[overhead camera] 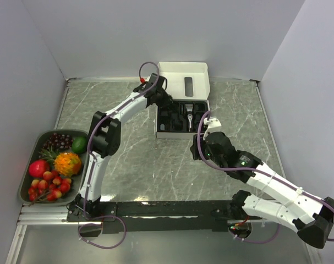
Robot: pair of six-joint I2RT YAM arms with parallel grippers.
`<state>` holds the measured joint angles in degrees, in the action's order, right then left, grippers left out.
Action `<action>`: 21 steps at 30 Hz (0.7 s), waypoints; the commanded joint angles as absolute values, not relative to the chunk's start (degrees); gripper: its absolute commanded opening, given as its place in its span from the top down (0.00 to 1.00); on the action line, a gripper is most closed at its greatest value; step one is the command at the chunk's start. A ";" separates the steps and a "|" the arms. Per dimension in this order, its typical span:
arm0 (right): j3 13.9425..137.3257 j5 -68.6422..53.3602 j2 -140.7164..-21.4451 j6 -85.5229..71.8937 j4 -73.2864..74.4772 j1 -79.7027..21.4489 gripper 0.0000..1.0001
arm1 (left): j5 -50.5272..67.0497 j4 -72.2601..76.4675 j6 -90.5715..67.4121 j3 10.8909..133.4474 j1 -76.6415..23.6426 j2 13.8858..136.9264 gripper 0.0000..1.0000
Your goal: Sort the hair-cutting tools
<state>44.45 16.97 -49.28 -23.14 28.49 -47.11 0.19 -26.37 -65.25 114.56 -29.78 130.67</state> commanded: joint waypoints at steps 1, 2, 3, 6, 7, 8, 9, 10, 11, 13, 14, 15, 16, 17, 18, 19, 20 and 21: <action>43.59 17.93 -48.51 -23.64 27.25 -47.55 0.41 | 0.18 -25.05 -67.94 117.33 -30.23 132.18 0.91; 43.51 17.93 -48.78 -23.56 27.25 -47.55 0.41 | 0.18 -24.70 -68.37 116.81 -30.23 132.36 0.91; 43.51 17.84 -48.78 -23.55 27.16 -47.55 0.41 | 0.18 -24.52 -68.64 116.37 -30.23 132.36 0.91; 43.24 17.40 -49.04 -23.38 26.46 -47.64 0.41 | -1.39 -22.60 -70.05 112.60 -30.32 131.23 0.92; 43.24 17.23 -49.13 -23.38 26.19 -47.64 0.41 | -2.10 -21.89 -70.48 111.28 -30.32 130.09 0.92; 43.16 16.97 -49.57 -23.29 25.84 -47.55 0.41 | -2.37 -20.58 -71.36 108.75 -30.32 129.38 0.92; 43.07 16.79 -49.74 -23.29 25.58 -47.64 0.41 | -2.90 -20.04 -71.72 107.50 -30.32 128.77 0.92; 43.07 16.44 -50.01 -23.29 25.49 -47.55 0.41 | -3.77 -19.60 -72.59 105.40 -30.32 127.72 0.92; 43.07 16.17 -50.53 -23.29 25.23 -47.55 0.41 | -4.04 -18.99 -72.86 104.25 -30.41 127.18 0.92; 42.89 15.65 -51.06 -23.29 24.79 -47.55 0.41 | -5.52 -17.58 -74.08 101.44 -30.76 125.69 0.92; 42.80 15.47 -51.33 -23.29 24.61 -47.55 0.41 | -6.23 -17.40 -74.44 100.64 -31.02 125.34 0.91; 42.72 15.29 -51.50 -23.29 24.44 -47.55 0.41 | -6.68 -16.36 -74.79 99.94 -31.37 124.90 0.91; 42.54 15.29 -51.68 -23.38 24.35 -47.55 0.41 | -7.20 -16.00 -75.49 98.89 -31.46 124.54 0.91; 42.45 15.03 -51.85 -23.38 24.35 -47.64 0.41 | -7.38 -15.74 -75.67 98.70 -31.46 124.54 0.91; 42.36 14.94 -51.77 -23.38 24.26 -47.64 0.41 | -7.30 -15.21 -75.85 98.70 -31.46 124.63 0.89; 42.28 14.94 -51.77 -23.47 24.26 -47.55 0.41 | -7.29 -15.29 -76.20 99.22 -31.46 125.06 0.84; 42.19 14.85 -51.77 -23.55 24.17 -47.64 0.41 | -6.95 -15.38 -76.38 99.49 -31.46 125.33 0.78; 42.19 14.85 -51.68 -23.55 24.43 -47.64 0.40 | -6.68 -15.21 -76.38 99.84 -31.55 125.59 0.68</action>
<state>42.57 15.25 -51.94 -23.14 26.20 -47.11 -5.78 -16.84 -74.50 99.53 -31.03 127.31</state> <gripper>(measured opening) 0.592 0.199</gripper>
